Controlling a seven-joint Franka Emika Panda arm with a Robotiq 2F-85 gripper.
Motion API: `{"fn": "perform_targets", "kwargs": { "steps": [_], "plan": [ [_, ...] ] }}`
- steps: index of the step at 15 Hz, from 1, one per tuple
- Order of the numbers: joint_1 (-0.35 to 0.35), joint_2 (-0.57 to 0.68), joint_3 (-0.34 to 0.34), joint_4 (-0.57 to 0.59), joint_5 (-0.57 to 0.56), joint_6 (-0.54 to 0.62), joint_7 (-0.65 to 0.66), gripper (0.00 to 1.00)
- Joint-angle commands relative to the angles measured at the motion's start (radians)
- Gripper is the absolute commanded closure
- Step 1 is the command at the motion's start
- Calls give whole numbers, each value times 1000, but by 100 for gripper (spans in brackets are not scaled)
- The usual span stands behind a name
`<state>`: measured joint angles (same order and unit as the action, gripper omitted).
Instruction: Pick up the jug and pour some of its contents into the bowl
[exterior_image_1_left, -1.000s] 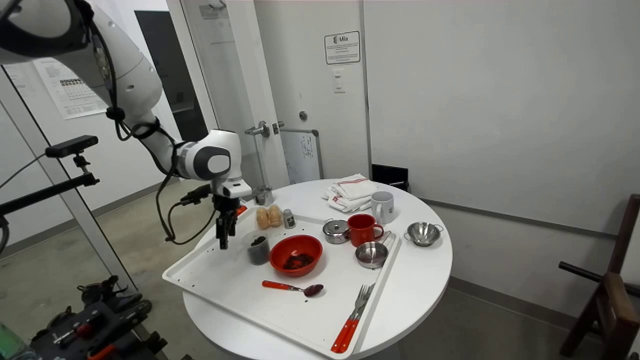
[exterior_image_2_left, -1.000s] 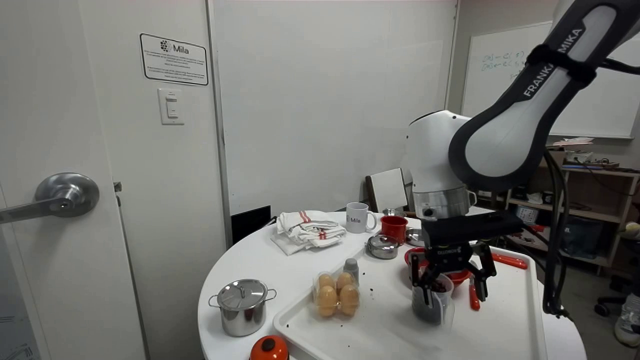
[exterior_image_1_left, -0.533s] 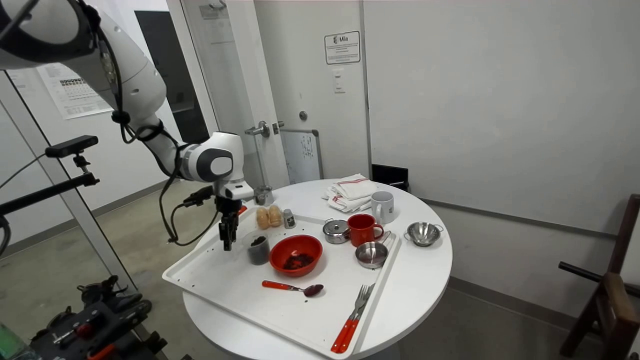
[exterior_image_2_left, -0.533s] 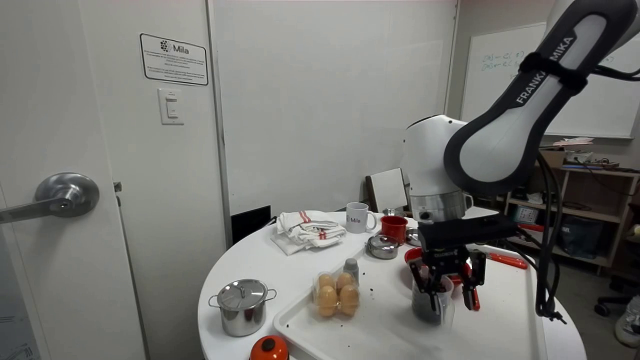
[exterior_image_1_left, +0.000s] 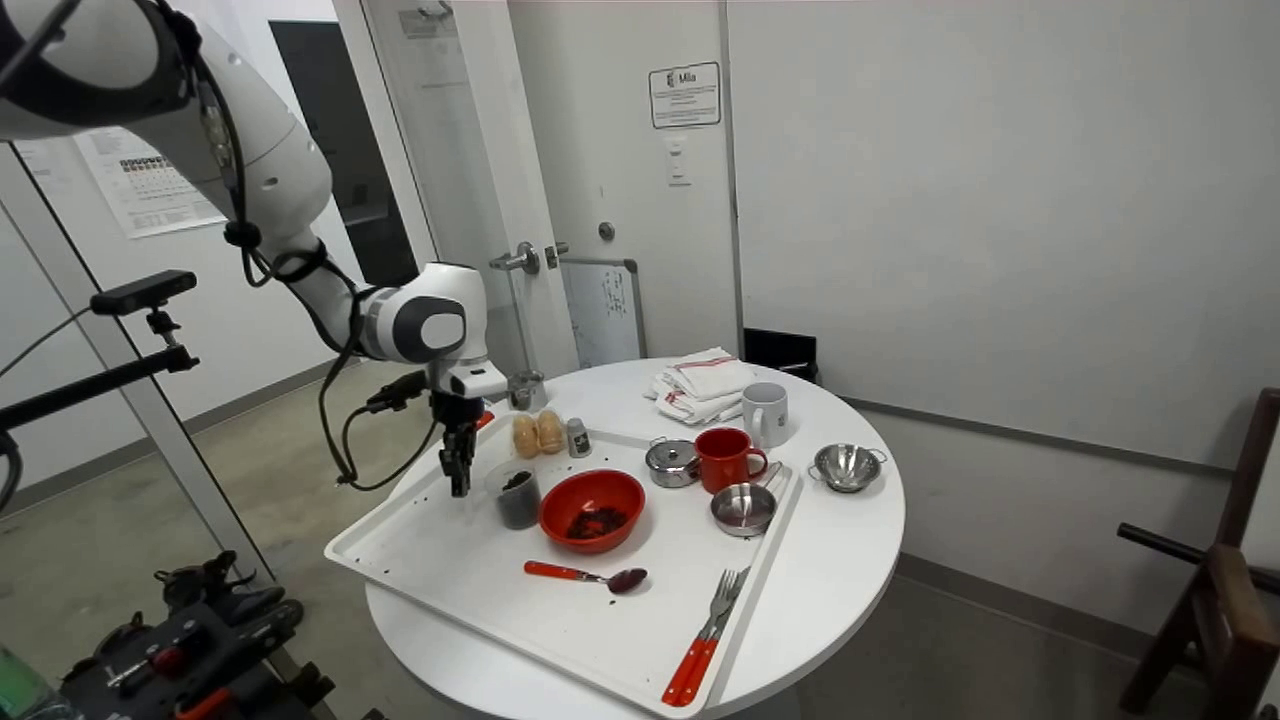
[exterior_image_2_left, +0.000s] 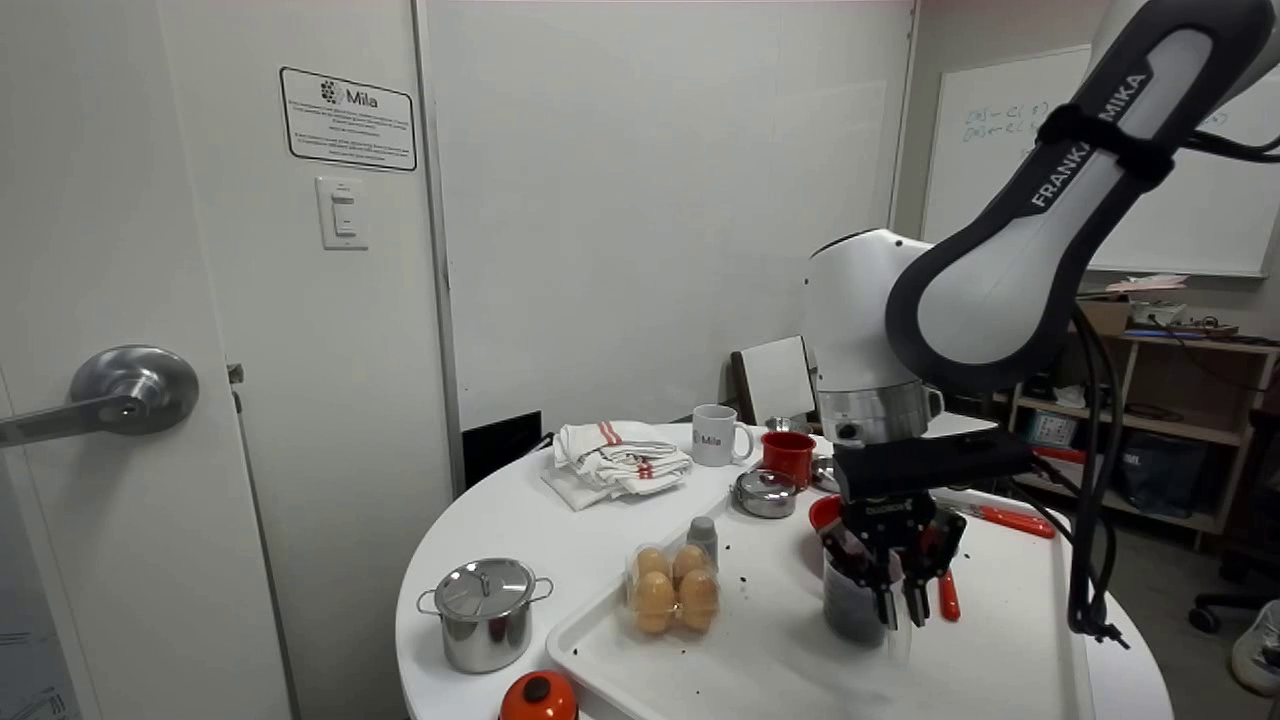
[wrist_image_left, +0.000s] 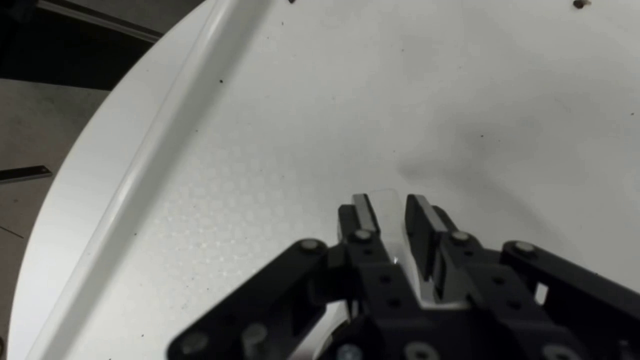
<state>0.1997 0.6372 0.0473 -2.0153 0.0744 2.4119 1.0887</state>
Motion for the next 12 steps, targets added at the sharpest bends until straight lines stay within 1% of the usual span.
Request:
{"fn": "perform_targets", "kwargs": {
  "steps": [1,2,3,4,5,6,10,11,12],
  "plan": [
    [15,13,-14,20,13,0,-24,89],
    [13,10,-12,17,16,0,-27,89],
    [10,8,-9,16,20,-1,-31,72],
    [9,7,-8,16,21,-2,-34,52],
    [8,6,-8,14,22,-3,-38,48],
    [7,5,-8,13,21,-6,-44,39],
    [2,8,-9,12,24,-6,-60,9],
    [5,9,-14,13,22,-2,-55,3],
    [8,11,-18,14,19,1,-48,0]
  ]
}}
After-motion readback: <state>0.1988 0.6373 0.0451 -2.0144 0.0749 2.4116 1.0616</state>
